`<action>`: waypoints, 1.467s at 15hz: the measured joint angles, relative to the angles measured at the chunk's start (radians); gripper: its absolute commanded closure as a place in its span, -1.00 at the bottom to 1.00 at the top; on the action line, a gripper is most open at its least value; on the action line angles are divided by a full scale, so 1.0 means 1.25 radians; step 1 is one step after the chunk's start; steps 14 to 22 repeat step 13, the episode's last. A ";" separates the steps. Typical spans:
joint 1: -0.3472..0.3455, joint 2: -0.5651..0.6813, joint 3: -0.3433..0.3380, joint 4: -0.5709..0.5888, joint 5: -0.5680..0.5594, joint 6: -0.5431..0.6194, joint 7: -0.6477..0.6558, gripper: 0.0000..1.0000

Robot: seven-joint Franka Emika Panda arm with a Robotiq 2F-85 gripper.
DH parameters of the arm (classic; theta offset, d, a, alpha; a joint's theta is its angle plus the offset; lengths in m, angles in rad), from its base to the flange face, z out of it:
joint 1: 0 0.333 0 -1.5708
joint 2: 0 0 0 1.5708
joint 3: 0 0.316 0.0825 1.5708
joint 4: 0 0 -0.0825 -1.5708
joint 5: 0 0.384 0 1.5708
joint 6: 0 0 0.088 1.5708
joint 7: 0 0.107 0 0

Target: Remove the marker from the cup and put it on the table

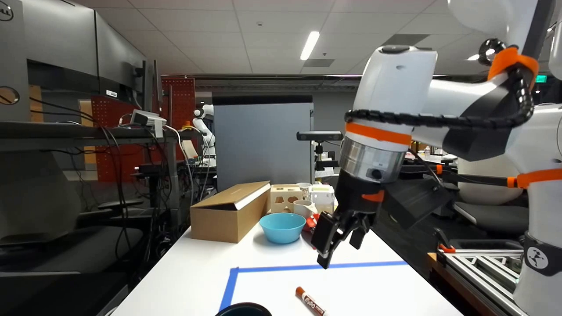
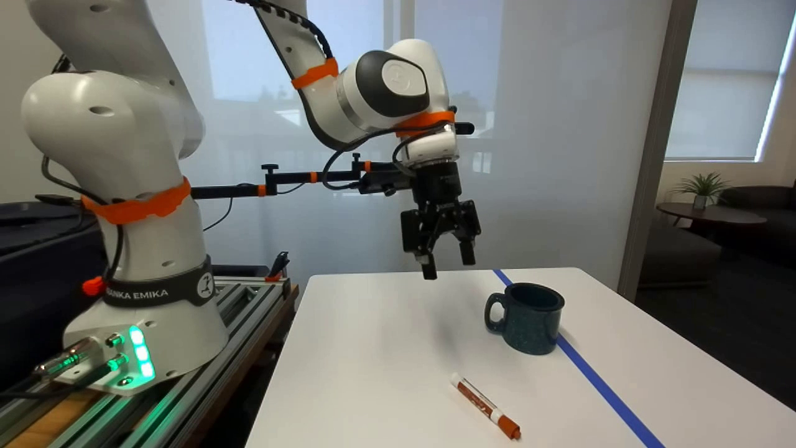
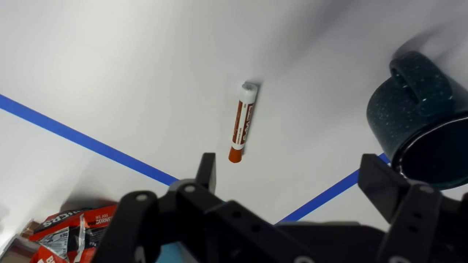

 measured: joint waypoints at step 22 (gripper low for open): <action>0.052 -0.140 -0.063 0.044 0.149 -0.175 -0.289 -1.00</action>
